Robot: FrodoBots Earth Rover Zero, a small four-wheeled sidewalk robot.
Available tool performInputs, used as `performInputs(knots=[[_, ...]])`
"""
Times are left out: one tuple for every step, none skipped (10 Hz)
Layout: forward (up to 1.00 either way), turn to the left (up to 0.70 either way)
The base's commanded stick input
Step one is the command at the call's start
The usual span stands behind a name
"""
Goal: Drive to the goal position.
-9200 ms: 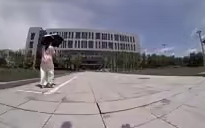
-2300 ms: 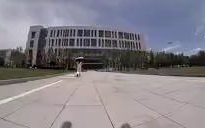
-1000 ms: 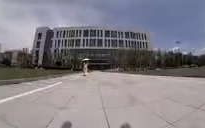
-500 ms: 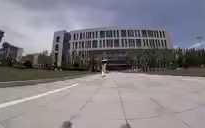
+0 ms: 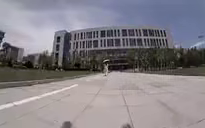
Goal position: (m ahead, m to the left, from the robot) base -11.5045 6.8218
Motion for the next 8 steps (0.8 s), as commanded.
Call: performInputs(knots=[[0.17, 0.0], [0.08, 0.0], [0.07, 0.0], [0.07, 0.0], [0.07, 0.0], [0.13, 0.01], [0.43, 0.04], [0.62, 0.15]])
